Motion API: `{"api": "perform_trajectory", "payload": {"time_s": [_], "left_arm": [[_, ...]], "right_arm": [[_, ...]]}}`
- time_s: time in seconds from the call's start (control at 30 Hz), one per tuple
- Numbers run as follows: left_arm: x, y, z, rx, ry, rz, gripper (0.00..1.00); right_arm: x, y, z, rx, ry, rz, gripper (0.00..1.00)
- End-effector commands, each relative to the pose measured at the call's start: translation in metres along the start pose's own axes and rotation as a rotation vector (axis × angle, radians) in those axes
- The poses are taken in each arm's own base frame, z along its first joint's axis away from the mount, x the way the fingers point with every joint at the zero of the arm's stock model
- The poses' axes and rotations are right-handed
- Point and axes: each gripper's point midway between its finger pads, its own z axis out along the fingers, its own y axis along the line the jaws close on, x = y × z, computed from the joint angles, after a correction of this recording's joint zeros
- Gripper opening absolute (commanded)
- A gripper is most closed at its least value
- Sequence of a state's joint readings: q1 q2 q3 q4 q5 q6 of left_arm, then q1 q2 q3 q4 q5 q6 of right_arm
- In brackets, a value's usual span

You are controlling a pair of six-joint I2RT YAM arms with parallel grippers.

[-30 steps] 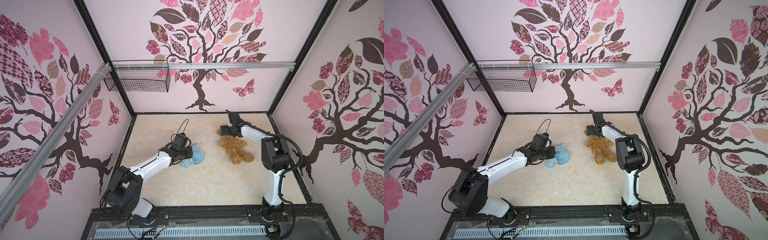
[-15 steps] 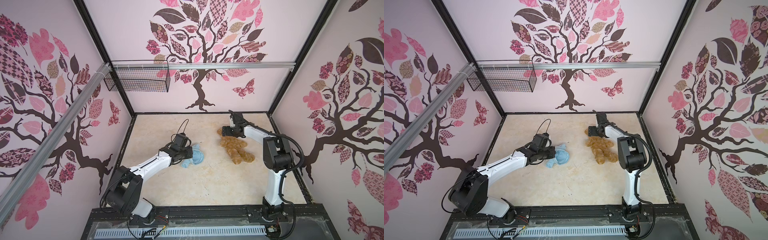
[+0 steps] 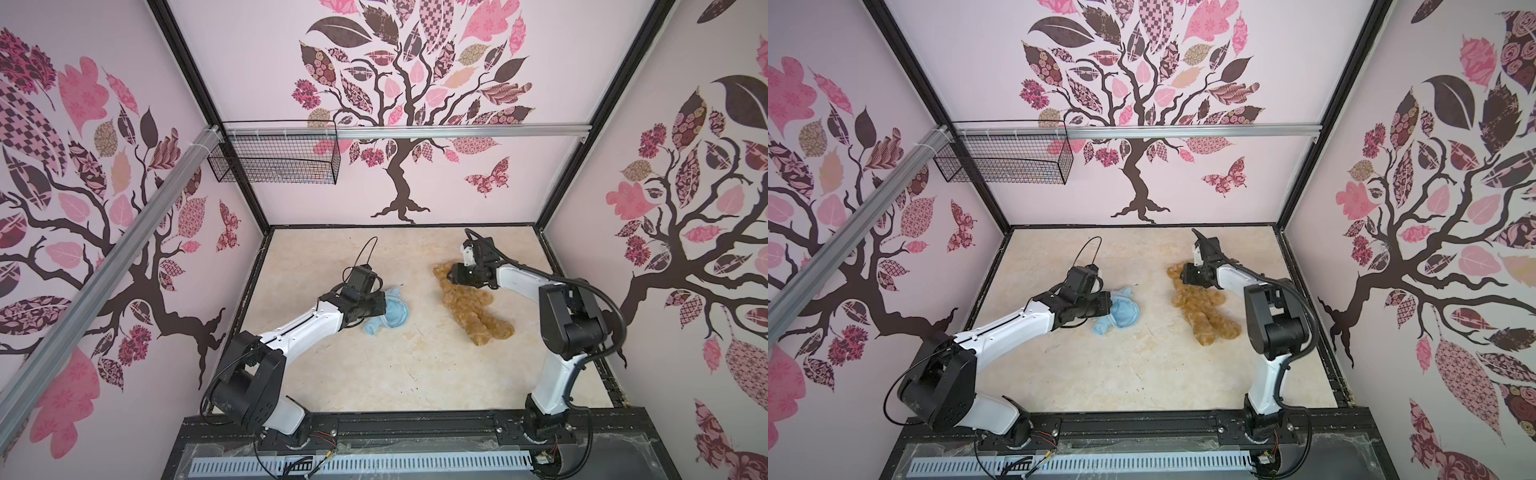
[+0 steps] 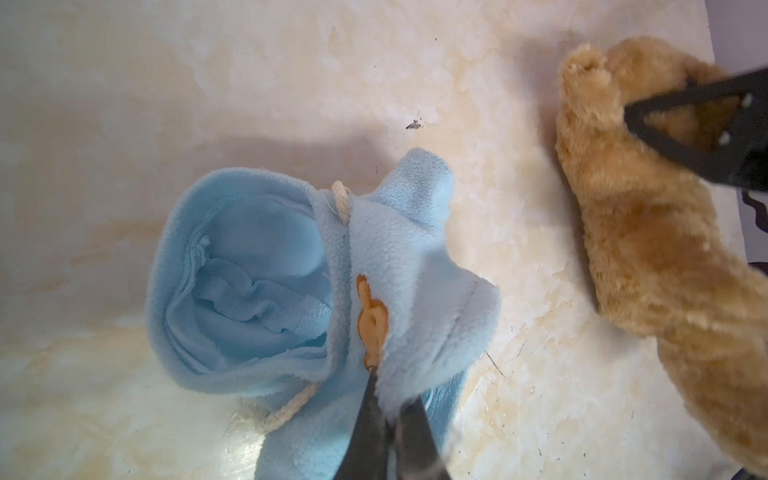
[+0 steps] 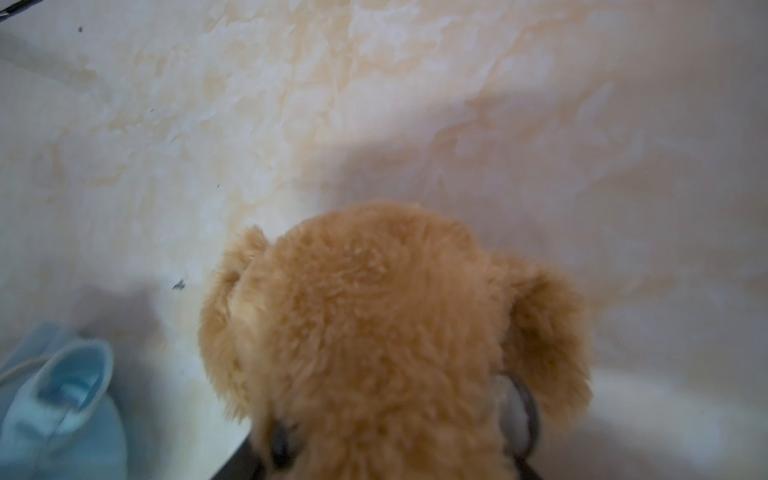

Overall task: Dress the teddy bear
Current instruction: 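Drag the bear by its head with the right gripper toward the hoodie's opening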

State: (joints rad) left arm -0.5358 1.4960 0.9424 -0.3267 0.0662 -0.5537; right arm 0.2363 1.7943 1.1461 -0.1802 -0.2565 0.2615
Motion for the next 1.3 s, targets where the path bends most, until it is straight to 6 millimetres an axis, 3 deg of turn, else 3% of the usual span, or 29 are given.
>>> {"api": "perform_trajectory", "payload": {"time_s": [0.0,0.13,0.3,0.4,0.47,0.73,0.97,1.27], "left_arm": [[-0.021,-0.008,-0.005,0.021,-0.042,-0.01,0.0],[-0.019,-0.007,-0.005,0.039,-0.028,-0.001,0.0],[-0.013,-0.009,-0.01,0.062,-0.018,0.057,0.0],[-0.009,-0.01,-0.013,0.076,-0.011,0.096,0.0],[-0.006,-0.01,-0.014,0.083,-0.006,0.111,0.0],[0.011,-0.01,-0.015,0.131,0.012,0.111,0.0],[0.016,-0.004,-0.011,0.109,0.031,0.048,0.0],[0.026,-0.018,-0.007,0.122,0.056,-0.02,0.0]], "right_arm": [[0.015,0.06,-0.056,-0.159,-0.033,-0.055,0.51],[0.079,0.095,-0.087,-0.232,0.089,-0.159,0.49],[0.153,0.148,-0.122,-0.479,0.249,-0.319,0.47],[0.185,0.178,-0.134,-0.622,0.323,-0.413,0.47],[0.197,0.187,-0.133,-0.686,0.384,-0.416,0.45],[0.193,0.201,-0.116,-0.752,0.423,-0.444,0.41],[0.155,0.15,-0.081,-0.298,0.289,-0.382,0.37],[0.129,0.141,-0.063,-0.064,0.162,-0.295,0.31]]}}
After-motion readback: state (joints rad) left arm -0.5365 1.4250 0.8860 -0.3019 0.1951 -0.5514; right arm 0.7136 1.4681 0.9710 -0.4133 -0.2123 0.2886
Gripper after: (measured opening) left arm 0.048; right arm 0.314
